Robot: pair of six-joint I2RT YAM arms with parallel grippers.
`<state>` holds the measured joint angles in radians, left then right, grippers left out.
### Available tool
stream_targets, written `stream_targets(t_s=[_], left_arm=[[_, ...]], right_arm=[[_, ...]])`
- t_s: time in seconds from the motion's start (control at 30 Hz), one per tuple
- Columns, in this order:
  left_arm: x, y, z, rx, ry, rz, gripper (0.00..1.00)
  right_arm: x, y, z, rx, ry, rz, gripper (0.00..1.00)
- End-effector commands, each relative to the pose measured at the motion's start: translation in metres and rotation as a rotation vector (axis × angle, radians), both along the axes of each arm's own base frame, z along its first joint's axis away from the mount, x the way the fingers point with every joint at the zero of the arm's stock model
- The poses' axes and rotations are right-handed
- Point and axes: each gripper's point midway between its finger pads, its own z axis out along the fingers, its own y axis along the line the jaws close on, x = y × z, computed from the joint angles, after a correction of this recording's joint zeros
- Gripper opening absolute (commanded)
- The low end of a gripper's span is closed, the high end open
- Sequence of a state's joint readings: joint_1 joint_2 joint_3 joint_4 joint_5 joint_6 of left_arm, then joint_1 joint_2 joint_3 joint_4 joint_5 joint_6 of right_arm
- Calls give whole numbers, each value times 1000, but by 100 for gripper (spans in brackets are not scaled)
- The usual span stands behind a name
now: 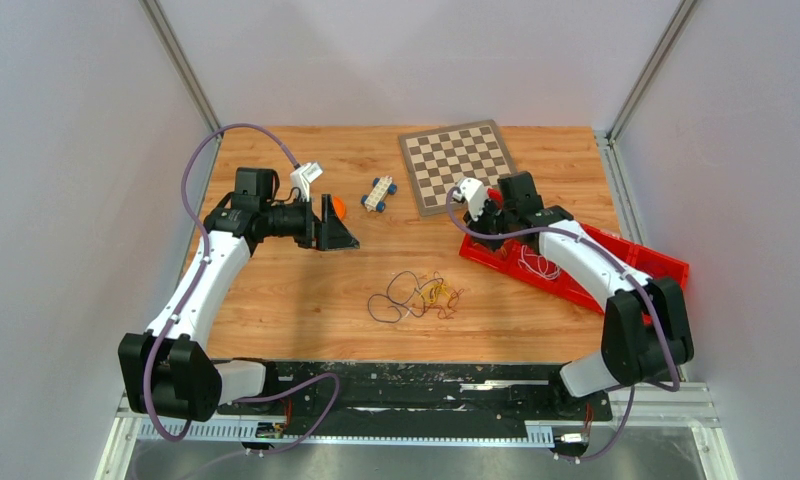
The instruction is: Untangle the cables
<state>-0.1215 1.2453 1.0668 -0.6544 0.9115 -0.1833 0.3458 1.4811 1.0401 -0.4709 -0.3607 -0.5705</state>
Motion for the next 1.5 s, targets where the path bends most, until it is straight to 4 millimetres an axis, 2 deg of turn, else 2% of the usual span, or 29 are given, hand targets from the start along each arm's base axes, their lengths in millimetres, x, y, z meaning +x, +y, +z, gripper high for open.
stream_targets(t_s=[0.0,0.1,0.2,0.33,0.43,0.53,0.7,0.8,0.87,0.93,1.0,1.1,1.17,1.2,1.27,1.47], left_arm=[[8,-2,12,-22,-41,-15,100],[10,-1,12,-14,-43,-13,100],[10,0,10,-8,-46,-10,100],[11,0,7,-6,-37,-9,100],[11,2,5,12,-42,-12,100],[9,4,4,32,-71,-21,100],[7,9,-9,78,-87,-26,100],[5,10,-19,94,-99,-46,100],[2,6,-27,96,-99,-70,100],[-3,-3,-38,101,-124,-125,100],[-8,-18,-49,86,-130,-189,97],[-18,-47,-62,49,-100,-295,82],[-16,-62,-72,38,-84,-340,71],[-11,-69,-80,34,-81,-349,66],[-13,-87,-90,28,-86,-401,64],[-20,-125,-122,10,-78,-493,63]], right_arm=[[34,-24,-6,-43,-12,-63,0],[58,-38,-5,-49,-44,-114,0],[70,-42,-10,-50,-72,-107,0],[74,-35,-31,-36,-37,-75,0],[64,-32,-35,-26,15,-54,1],[48,-31,-27,-13,30,-33,15],[19,-33,0,15,51,-37,41],[2,-31,26,52,45,-26,52],[-12,-22,45,109,49,9,63],[-29,-6,59,197,73,71,71],[-46,11,62,270,128,126,78],[-71,39,47,304,242,213,80],[-82,52,35,305,302,252,80],[-84,57,28,297,323,261,80],[-83,63,14,278,367,247,80],[-70,69,-20,264,481,148,76]])
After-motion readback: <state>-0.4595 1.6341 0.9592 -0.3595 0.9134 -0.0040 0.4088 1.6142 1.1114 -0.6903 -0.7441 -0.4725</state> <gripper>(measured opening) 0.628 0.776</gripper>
